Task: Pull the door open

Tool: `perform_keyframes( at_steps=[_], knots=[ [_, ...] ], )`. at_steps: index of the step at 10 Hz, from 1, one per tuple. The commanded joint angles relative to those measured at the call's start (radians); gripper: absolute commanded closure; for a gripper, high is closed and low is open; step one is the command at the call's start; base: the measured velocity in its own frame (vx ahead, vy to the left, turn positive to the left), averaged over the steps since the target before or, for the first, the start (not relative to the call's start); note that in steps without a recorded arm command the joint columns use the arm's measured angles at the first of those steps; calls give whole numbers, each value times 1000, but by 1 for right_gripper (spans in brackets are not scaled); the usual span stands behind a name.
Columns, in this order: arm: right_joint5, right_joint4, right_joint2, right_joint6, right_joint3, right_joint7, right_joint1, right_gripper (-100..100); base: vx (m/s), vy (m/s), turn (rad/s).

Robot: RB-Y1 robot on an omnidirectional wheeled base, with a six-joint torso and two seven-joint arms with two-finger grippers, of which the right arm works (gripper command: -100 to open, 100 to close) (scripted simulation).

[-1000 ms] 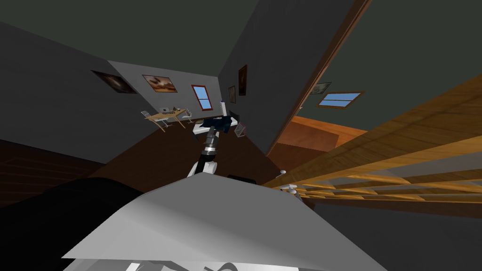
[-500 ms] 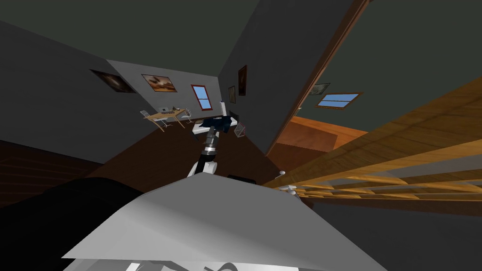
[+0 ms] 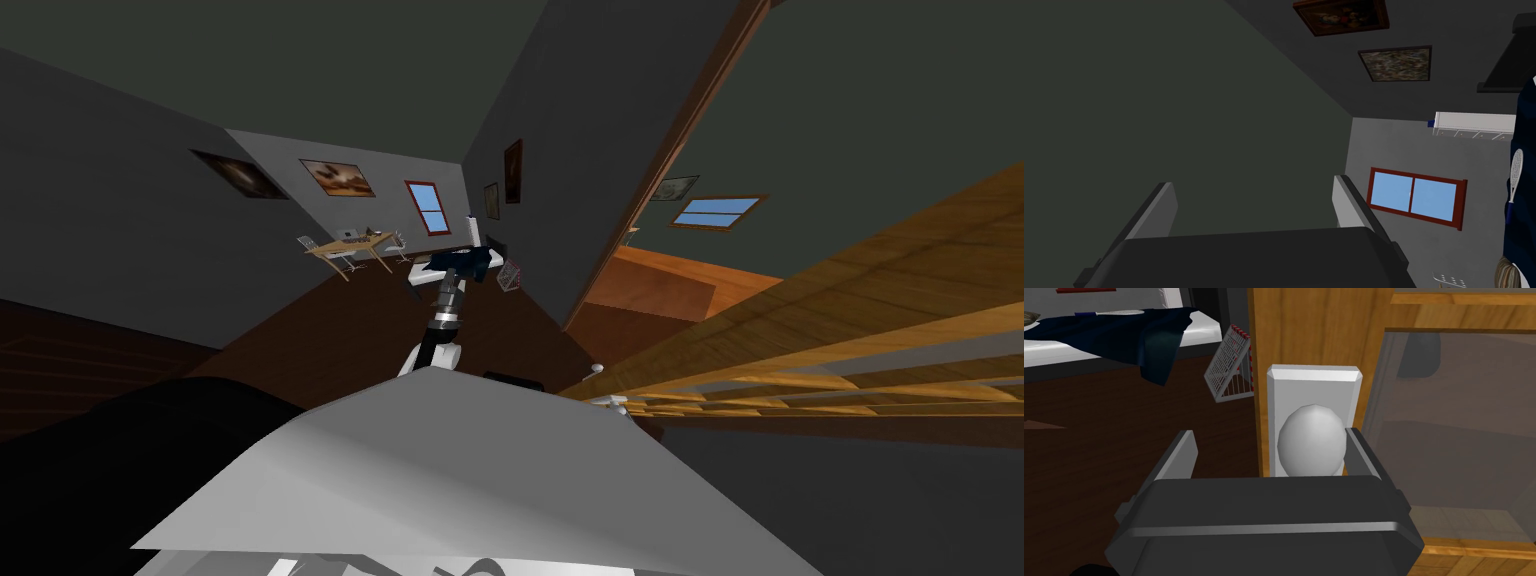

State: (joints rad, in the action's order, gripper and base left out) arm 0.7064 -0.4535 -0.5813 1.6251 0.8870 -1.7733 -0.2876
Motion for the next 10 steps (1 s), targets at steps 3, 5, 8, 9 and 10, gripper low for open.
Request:
perform_keyframes(
  at_steps=[3,5,8,9,10],
  knots=[
    [-17,70,37,41,23,-21,6,100,-2,-8,-7],
    [-17,55,37,41,23,-21,6,100,-17,-31,1],
    [-25,96,43,82,35,-26,-3,100,-20,-30,-13],
    [-25,96,43,82,35,-26,-3,100,-50,-122,-31],
    [-28,106,44,98,39,-28,-8,100,-65,-129,-13]
  ],
)
